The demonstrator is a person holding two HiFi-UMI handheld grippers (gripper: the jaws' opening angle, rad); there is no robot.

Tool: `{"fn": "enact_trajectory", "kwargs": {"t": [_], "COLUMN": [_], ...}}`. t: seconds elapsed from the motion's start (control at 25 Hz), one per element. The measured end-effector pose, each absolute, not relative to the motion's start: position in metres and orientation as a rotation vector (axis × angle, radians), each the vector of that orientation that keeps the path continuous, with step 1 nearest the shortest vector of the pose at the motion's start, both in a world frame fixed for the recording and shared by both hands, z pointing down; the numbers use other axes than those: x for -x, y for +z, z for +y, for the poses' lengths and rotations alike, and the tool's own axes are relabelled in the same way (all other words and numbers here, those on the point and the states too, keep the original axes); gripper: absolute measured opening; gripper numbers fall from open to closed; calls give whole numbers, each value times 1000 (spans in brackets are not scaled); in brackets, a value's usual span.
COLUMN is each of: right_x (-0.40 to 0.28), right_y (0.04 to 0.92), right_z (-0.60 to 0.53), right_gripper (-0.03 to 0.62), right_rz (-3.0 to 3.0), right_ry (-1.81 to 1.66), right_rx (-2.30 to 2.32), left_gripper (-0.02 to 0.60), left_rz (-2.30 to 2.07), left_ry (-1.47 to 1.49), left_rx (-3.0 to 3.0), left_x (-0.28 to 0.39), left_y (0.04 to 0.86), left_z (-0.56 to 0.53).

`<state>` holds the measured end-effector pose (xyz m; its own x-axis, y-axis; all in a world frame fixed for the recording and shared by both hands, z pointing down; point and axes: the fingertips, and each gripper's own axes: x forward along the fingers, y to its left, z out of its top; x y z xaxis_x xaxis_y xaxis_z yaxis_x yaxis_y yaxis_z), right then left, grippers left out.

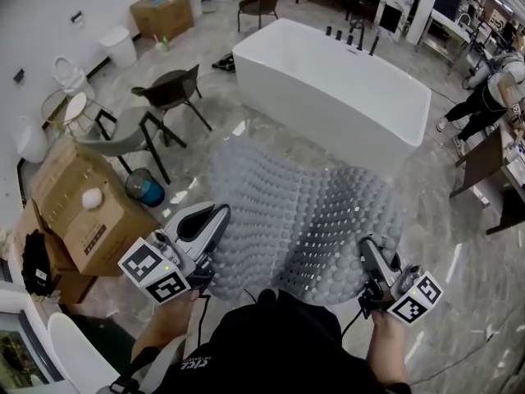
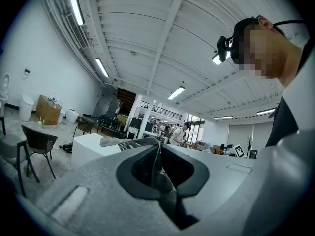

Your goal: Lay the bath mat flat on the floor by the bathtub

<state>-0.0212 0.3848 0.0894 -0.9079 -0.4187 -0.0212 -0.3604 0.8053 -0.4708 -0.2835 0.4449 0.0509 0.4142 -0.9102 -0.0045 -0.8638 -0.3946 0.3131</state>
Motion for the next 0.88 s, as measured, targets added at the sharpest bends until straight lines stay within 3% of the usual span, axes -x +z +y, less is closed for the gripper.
{"fn": "enact_trajectory", "kwargs": {"t": [0.88], "right_x": [6], "right_y": [88], "right_z": [146], "right_gripper": [29], "right_rz": [2786], "right_ry": [-718], "right_rx": [679], "left_gripper": [18], "left_rz": [-1460], "left_ry": [-204], "left_rx": [-2478], "left_x": [265], "left_y": [46], "left_z": [195]}}
